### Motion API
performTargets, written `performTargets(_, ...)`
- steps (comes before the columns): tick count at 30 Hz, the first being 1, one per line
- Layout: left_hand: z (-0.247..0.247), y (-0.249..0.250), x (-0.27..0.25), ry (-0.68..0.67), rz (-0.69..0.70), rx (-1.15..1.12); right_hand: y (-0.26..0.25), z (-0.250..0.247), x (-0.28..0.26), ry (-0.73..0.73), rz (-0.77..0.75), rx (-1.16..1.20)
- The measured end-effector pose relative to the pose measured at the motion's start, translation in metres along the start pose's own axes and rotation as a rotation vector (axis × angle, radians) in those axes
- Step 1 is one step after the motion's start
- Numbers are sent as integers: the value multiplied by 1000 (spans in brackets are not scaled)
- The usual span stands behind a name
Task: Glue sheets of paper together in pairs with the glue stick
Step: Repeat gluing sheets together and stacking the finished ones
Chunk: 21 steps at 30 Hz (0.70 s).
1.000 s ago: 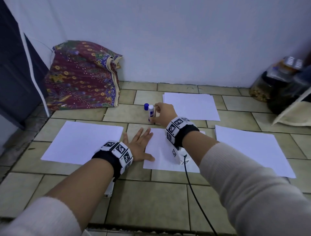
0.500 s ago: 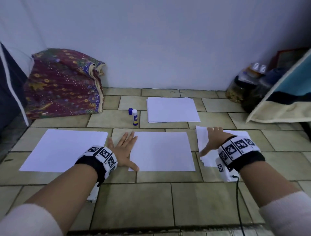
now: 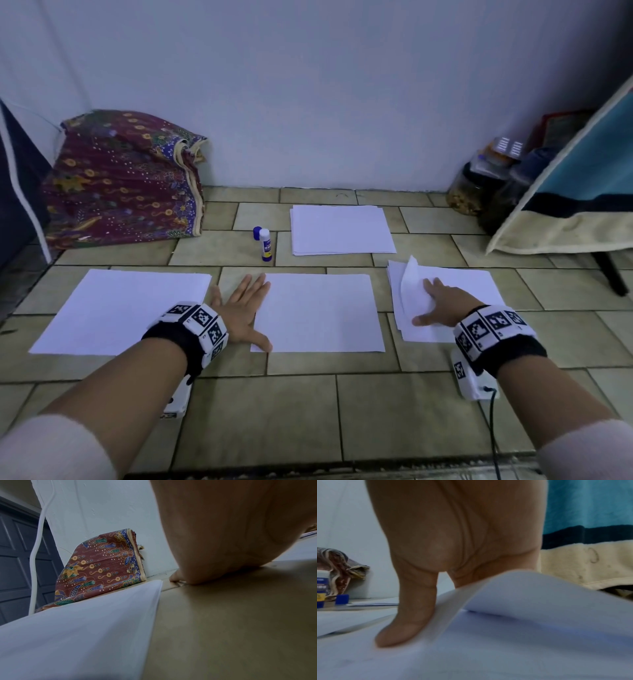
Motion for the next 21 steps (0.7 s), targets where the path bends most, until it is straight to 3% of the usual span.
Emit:
performTargets(10, -1, 2, -2, -14, -13, -18, 9, -3, -9, -49, 1, 161)
performTargets(14, -2, 3, -2, -11, -19, -24, 7, -2, -6, 24, 56, 223)
performTargets(21, -1, 2, -3, -9, -23, -12, -15, 11, -1, 9, 6, -40)
Point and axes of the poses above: each hand's wrist, its own x-axis towards the middle knuckle, its own z-axis out of the palm, y = z × x, the point moved 8 cm from there along x, towards the middle knuckle, and after that the axes turned 13 degrees about y, right-handed, at the moved point
